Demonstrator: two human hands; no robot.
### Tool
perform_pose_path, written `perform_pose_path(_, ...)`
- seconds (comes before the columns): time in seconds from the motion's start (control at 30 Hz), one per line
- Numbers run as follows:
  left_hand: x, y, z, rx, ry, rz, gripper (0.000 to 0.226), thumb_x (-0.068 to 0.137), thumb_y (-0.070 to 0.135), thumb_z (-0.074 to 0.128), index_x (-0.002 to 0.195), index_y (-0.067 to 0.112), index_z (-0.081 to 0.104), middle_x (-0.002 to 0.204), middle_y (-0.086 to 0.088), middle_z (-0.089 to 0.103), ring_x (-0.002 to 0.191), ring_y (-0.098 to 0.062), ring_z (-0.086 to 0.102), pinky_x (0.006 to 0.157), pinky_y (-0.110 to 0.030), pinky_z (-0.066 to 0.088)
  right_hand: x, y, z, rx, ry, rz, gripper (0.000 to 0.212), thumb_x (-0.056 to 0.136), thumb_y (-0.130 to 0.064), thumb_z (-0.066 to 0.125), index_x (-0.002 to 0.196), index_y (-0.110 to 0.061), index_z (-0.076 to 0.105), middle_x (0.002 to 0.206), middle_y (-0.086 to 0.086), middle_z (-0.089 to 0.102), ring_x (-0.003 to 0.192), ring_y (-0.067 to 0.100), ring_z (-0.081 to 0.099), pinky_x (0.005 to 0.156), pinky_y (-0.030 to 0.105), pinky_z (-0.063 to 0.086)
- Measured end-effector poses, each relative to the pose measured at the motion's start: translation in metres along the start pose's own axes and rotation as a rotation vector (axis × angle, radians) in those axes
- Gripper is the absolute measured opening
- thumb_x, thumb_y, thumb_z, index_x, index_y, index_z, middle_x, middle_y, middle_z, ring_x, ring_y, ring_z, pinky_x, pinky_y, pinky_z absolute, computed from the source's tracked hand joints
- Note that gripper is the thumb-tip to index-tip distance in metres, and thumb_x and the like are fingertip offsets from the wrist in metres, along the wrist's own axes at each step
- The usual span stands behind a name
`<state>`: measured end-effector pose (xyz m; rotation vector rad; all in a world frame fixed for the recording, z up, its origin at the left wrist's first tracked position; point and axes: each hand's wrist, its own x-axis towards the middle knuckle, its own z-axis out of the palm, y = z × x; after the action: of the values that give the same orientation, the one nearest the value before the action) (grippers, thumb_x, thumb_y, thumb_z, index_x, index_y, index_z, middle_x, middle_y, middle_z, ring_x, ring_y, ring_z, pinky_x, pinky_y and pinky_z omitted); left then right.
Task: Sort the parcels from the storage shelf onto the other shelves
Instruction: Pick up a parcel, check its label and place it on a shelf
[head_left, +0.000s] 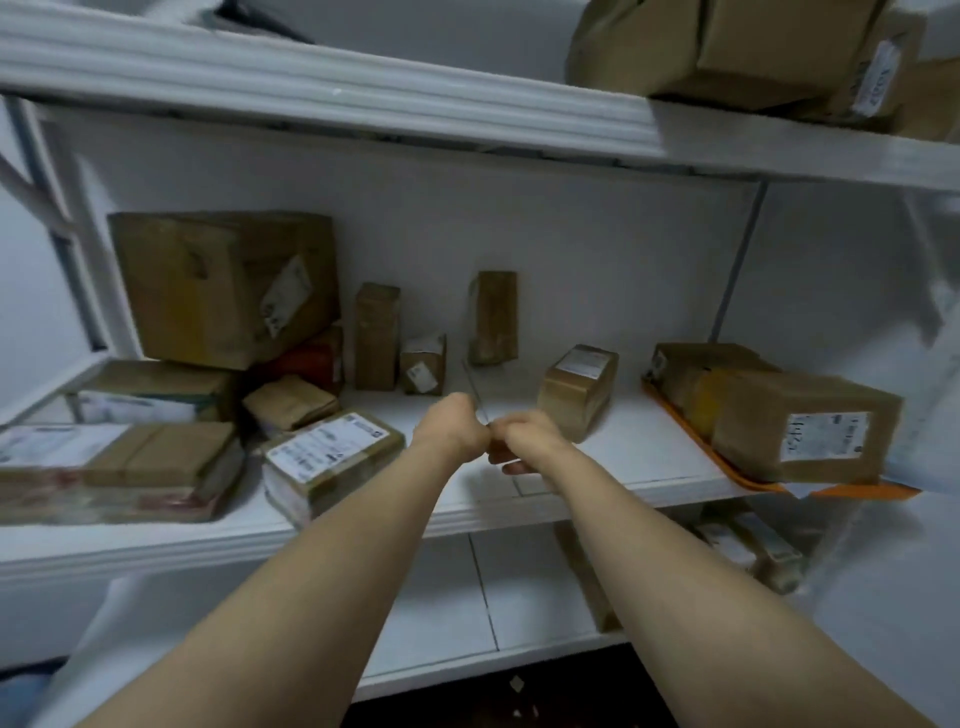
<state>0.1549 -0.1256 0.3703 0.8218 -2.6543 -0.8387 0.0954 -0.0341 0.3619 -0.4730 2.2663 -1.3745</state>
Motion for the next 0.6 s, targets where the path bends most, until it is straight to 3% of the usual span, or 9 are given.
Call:
perform_pose_path(0.13,-0.002,-0.059,-0.039,0.191,0.039,-0.121,0.052,0.084,0.03,0.059,0.132,0.014,0.049,0.138,-0.014,0.046,0.132,-0.032,0.037,0.112,-0.044,0.03,0.007,-0.017,0.058,-0.056,-0.059,-0.036,0.028,0.093,-0.005,0.049,0.117,-0.006,0.064,0.106,0.01,0.062,0.089,0.02,0.06,0.07,0.03,0.051)
perform_pose_path(0.23,-0.006,-0.101,-0.062,0.283,-0.006,-0.251,0.074,0.081,0.053,0.057,0.14,0.015,0.035,0.145,-0.018,0.03,0.139,-0.036,0.021,0.115,-0.049,0.017,0.015,-0.021,0.094,-0.11,-0.024,-0.06,0.043,0.093,-0.005,0.049,0.136,-0.009,0.049,0.136,0.011,0.05,0.113,0.026,0.053,0.083,0.035,0.052)
perform_pose_path(0.33,0.003,-0.138,-0.07,0.306,-0.111,-0.352,0.112,0.069,0.06,0.069,0.15,0.01,0.01,0.15,-0.021,0.02,0.14,-0.038,0.016,0.115,-0.048,0.018,0.02,-0.02,0.116,-0.168,0.031,-0.04,0.054,0.093,-0.007,0.043,0.146,-0.01,0.034,0.149,0.012,0.036,0.129,0.032,0.044,0.103,0.042,0.045)
perform_pose_path(0.47,0.009,-0.169,-0.07,0.258,-0.162,-0.384,0.136,0.058,0.061,0.079,0.151,0.009,-0.007,0.149,-0.023,0.018,0.139,-0.038,0.019,0.114,-0.044,0.025,0.022,-0.019,0.129,-0.138,0.043,0.013,0.057,0.095,-0.007,0.038,0.15,-0.011,0.026,0.153,0.01,0.03,0.127,0.033,0.046,0.094,0.036,0.049)
perform_pose_path(0.53,0.01,-0.173,-0.068,0.206,-0.149,-0.355,0.136,0.058,0.057,0.082,0.151,0.01,-0.006,0.147,-0.021,0.023,0.137,-0.035,0.025,0.113,-0.04,0.029,0.023,-0.017,0.132,-0.099,0.021,0.058,0.056,0.096,-0.009,0.035,0.151,-0.014,0.024,0.152,0.008,0.031,0.121,0.033,0.051,0.086,0.034,0.049)
perform_pose_path(0.6,0.017,-0.177,-0.066,0.091,-0.165,-0.325,0.131,0.052,0.058,0.083,0.15,0.011,0.011,0.144,-0.016,0.034,0.132,-0.031,0.034,0.111,-0.037,0.033,0.023,-0.013,0.134,-0.03,0.012,0.103,0.053,0.097,-0.012,0.039,0.148,-0.014,0.029,0.148,0.008,0.037,0.118,0.033,0.054,0.086,0.034,0.05)
